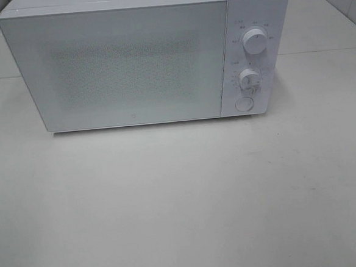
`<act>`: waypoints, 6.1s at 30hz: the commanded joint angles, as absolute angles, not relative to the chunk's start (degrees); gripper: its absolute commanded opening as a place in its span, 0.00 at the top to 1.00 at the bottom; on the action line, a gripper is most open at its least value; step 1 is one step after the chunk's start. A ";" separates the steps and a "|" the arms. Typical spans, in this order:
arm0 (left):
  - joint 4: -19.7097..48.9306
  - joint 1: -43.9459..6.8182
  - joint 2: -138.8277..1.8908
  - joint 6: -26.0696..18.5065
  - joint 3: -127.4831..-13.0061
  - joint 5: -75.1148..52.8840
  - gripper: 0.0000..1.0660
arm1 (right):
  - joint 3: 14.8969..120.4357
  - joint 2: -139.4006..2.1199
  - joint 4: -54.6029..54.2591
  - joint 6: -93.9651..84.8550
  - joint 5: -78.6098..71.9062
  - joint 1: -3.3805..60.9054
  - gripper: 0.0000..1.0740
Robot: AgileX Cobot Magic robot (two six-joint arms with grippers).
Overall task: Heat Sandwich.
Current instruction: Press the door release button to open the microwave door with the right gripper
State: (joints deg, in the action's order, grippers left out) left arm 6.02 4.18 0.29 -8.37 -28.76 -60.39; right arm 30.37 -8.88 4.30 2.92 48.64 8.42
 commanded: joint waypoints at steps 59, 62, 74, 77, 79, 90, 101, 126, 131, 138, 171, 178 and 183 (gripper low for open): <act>6.19 4.47 1.49 -7.96 -28.76 -59.76 0.10 | 19.88 -78.27 -5.10 -1.43 -47.04 8.31 0.30; 6.19 4.47 1.49 -7.96 -28.76 -59.76 0.10 | 18.33 -80.67 -8.54 -2.29 -50.08 10.94 0.30; 6.19 4.47 1.49 -7.96 -28.76 -59.76 0.10 | 17.25 -89.44 -23.03 -9.51 -58.79 24.29 0.30; 6.19 4.47 1.49 -7.96 -28.76 -59.76 0.10 | 17.25 -91.67 -27.27 -9.57 -61.08 27.79 0.30; 6.19 4.47 1.49 -7.96 -28.76 -59.76 0.10 | 17.25 -93.85 -30.25 -9.57 -62.85 30.94 0.30; 6.19 4.47 1.49 -7.96 -28.76 -59.76 0.10 | 17.25 -98.49 -37.64 -9.63 -65.95 37.93 0.30; 6.19 4.47 1.49 -7.96 -28.76 -59.76 0.10 | 17.25 -98.49 -39.08 -10.49 -66.41 39.13 0.30; 6.19 4.47 1.49 -7.96 -28.76 -59.76 0.10 | 17.25 -98.49 -39.08 42.69 -66.41 39.13 0.30; 6.19 4.47 1.49 -7.96 -28.76 -59.76 0.10 | 17.25 -98.49 -39.08 56.44 -66.41 39.13 0.30; 6.19 4.47 1.49 -7.96 -28.76 -59.76 0.10 | 17.25 -98.49 -38.85 71.79 -66.35 39.13 0.30; 6.19 4.47 1.49 -7.96 -28.76 -59.76 0.10 | 17.53 -99.12 -38.45 83.71 -61.99 38.79 1.00; 6.19 4.47 1.49 -7.96 -28.76 -59.76 0.10 | 20.40 -103.02 -34.32 85.20 -61.71 36.84 1.00; 6.19 4.47 1.49 -7.96 -28.76 -59.76 0.10 | 23.32 -105.94 -29.51 86.86 -61.48 33.06 1.00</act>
State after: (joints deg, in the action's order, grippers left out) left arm 6.02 4.18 0.29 -8.37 -28.76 -60.39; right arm 22.92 -106.00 -30.77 86.75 -61.54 33.52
